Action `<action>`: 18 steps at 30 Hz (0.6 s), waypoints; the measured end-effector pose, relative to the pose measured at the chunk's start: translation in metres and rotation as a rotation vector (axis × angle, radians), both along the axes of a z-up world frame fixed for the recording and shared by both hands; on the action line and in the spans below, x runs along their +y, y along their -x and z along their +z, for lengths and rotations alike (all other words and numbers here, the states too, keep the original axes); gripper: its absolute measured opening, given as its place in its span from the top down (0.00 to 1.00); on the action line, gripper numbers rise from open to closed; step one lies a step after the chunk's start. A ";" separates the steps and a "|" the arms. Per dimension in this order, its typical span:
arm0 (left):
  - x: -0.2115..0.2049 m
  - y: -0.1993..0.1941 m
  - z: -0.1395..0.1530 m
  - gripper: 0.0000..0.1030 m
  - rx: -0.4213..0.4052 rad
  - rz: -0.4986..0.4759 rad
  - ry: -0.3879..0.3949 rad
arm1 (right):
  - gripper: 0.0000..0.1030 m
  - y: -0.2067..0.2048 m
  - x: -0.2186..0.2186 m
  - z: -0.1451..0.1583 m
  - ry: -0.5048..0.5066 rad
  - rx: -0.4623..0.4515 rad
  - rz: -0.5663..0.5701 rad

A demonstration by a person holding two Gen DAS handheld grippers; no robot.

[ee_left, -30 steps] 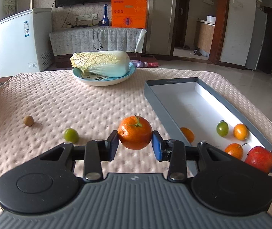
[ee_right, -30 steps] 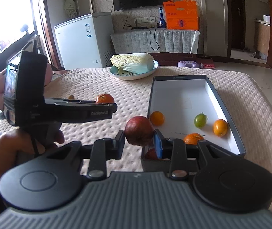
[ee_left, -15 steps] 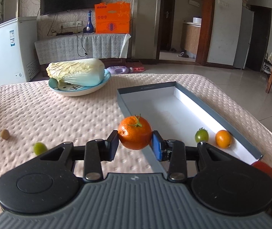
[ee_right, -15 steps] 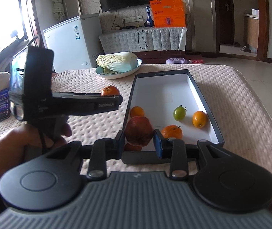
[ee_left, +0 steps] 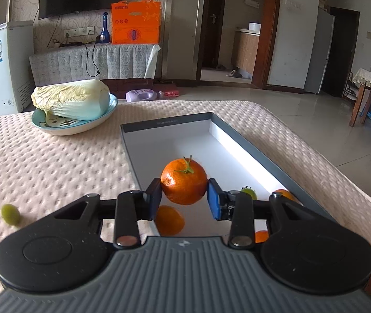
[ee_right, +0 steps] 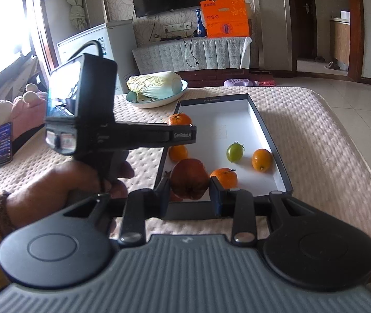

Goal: Organize fruits
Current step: 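Carry the mandarin and the red apple over the grey box with both tools, then open the left tool to drop the mandarin into the grey box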

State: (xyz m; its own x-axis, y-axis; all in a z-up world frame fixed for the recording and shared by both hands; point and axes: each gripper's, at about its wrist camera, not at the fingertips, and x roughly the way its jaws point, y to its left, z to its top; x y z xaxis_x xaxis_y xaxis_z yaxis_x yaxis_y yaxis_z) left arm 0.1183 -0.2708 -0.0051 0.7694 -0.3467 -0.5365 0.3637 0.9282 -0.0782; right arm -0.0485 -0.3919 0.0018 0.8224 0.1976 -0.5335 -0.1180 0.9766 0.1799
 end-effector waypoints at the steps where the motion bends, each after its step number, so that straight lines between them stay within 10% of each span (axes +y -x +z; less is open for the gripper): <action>1: -0.003 -0.003 -0.001 0.58 0.003 -0.003 0.000 | 0.66 0.000 -0.001 0.000 0.000 0.000 -0.001; 18: -0.030 -0.027 -0.014 0.55 0.036 -0.083 -0.036 | 0.66 -0.006 0.001 -0.004 -0.007 0.009 0.004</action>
State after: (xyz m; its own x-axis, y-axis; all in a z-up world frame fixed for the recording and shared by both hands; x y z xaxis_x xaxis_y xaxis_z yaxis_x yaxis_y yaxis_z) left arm 0.1456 -0.3010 -0.0187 0.7186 -0.3886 -0.5767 0.4372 0.8974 -0.0600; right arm -0.0428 -0.3911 -0.0018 0.8167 0.2045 -0.5396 -0.1200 0.9749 0.1877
